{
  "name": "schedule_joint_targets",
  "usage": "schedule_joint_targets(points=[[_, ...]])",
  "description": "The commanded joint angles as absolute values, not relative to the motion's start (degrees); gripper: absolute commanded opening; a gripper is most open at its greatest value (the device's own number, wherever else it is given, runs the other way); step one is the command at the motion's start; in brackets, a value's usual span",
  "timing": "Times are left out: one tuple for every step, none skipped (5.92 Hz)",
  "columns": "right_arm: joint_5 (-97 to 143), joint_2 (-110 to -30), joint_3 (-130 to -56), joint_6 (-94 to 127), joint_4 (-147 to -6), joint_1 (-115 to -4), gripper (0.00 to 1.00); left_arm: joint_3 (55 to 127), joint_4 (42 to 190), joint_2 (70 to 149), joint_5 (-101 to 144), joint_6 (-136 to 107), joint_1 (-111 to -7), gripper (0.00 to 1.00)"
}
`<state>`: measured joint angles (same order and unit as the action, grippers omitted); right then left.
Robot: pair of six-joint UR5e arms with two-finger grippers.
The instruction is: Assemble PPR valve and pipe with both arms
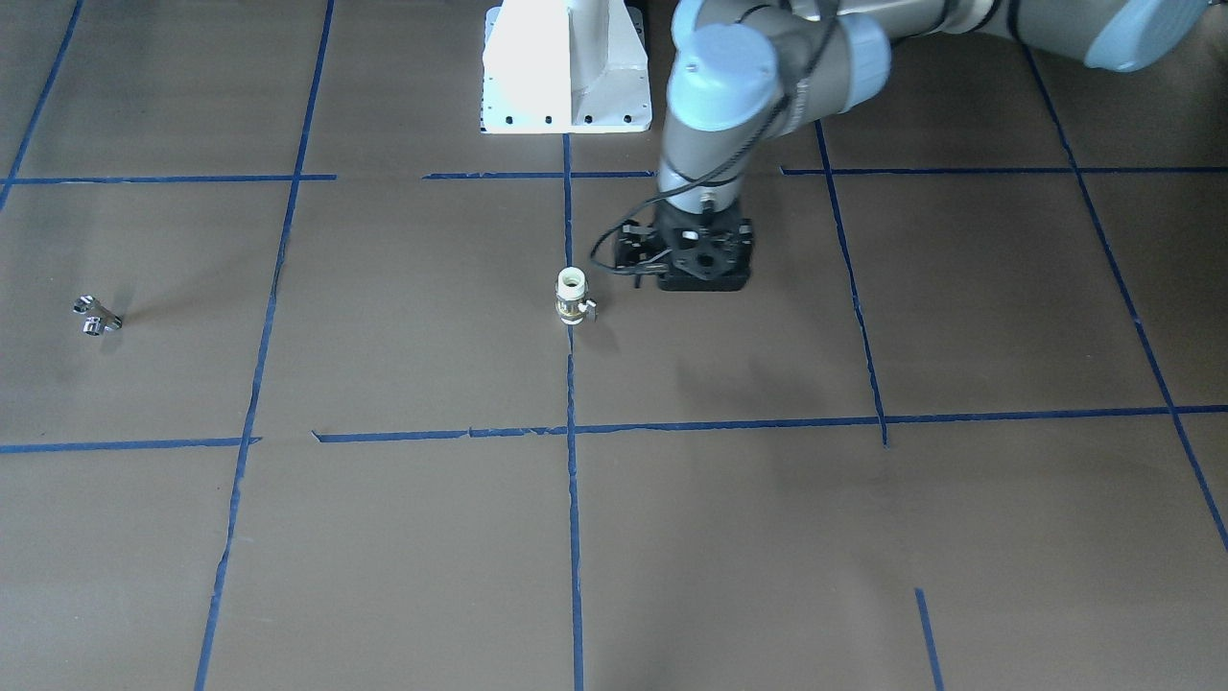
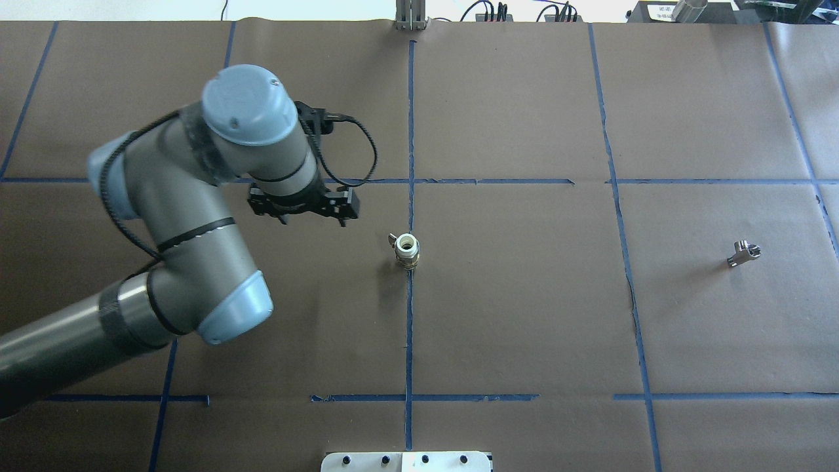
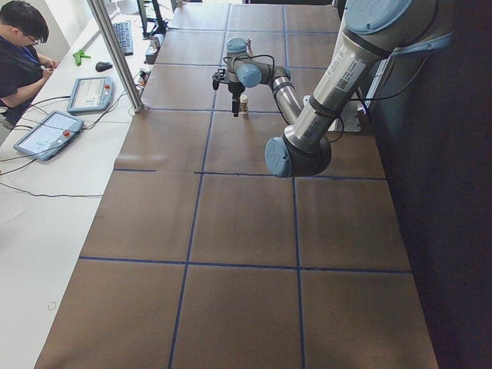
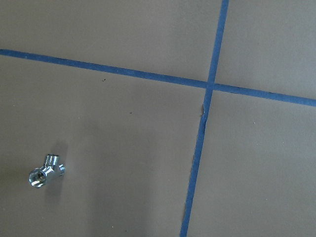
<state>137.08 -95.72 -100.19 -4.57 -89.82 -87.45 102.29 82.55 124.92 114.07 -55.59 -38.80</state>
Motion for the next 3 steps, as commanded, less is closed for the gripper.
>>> schedule_joint_targets(points=[[137.28, -94.75, -100.2, -4.48, -89.82, -87.45, 1.0, 108.27, 80.42, 113.43, 118.18, -37.96, -48.02, 1.0], [138.07, -93.53, -100.28, -1.18, -89.74, -87.36, 1.0, 110.02, 80.42, 106.51, 122.39, -25.96, -55.56, 1.0], [138.25, -93.25, -101.07, 1.03, -89.65, -86.75, 1.0, 110.04, 80.51, 100.08, 127.04, -14.53, -64.07, 1.0]])
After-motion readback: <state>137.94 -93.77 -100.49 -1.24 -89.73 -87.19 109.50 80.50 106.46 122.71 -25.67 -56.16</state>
